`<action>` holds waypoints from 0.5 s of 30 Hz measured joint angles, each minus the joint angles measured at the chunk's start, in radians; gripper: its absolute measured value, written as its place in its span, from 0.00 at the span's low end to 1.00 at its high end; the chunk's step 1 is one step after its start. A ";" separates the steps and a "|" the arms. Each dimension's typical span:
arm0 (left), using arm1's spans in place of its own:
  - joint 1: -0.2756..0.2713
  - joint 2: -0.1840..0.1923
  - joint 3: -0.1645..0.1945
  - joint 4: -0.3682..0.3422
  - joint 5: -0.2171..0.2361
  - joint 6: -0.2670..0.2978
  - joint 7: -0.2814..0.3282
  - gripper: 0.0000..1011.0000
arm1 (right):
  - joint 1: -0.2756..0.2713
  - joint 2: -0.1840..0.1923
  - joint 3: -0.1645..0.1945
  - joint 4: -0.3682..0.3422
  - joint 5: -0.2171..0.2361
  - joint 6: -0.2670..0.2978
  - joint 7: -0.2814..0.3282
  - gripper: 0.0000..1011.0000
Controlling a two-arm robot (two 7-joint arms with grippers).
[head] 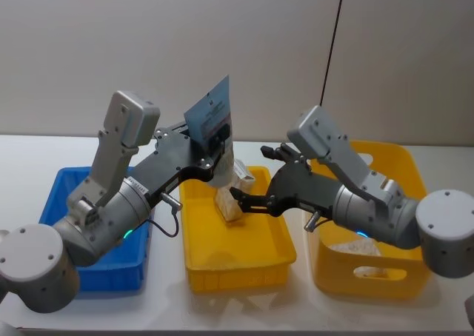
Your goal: Bimanual collaborative sorting of washing and personal care products
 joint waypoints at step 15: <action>0.000 0.000 0.000 0.000 0.000 0.000 0.000 0.26 | 0.072 0.007 -0.037 0.066 0.019 -0.042 0.068 0.99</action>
